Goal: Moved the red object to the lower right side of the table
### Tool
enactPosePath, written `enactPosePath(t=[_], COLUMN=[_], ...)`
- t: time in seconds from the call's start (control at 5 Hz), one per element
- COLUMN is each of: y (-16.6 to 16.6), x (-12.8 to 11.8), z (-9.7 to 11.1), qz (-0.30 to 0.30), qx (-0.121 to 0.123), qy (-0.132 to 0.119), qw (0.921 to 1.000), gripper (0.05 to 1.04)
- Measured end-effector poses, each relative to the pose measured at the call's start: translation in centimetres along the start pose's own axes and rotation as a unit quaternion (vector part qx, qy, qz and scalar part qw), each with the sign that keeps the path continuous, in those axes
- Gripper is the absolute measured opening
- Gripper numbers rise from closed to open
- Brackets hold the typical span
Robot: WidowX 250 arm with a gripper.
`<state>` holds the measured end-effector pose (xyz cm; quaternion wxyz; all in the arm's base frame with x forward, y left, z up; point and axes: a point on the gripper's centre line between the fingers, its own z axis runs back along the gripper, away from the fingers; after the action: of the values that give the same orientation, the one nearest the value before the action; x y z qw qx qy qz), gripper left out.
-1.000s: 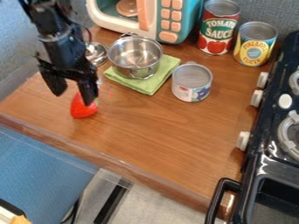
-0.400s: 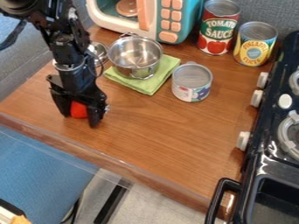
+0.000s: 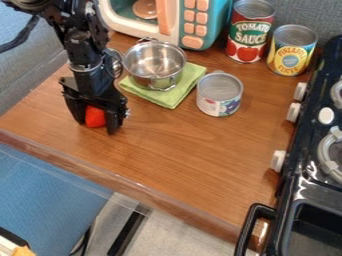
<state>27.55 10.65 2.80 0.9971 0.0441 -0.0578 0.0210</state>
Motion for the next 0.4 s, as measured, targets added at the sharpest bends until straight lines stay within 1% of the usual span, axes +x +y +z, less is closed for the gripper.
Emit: enactPosePath(t=[0.2, 0.4], y=[-0.3, 0.3], x=[-0.1, 0.5], z=[0.1, 1.9], qz=[-0.003, 0.005], qx=[-0.012, -0.015], qy=[0.006, -0.014], qw=[0.9999, 0.9998], gripper=[0.789, 0.788])
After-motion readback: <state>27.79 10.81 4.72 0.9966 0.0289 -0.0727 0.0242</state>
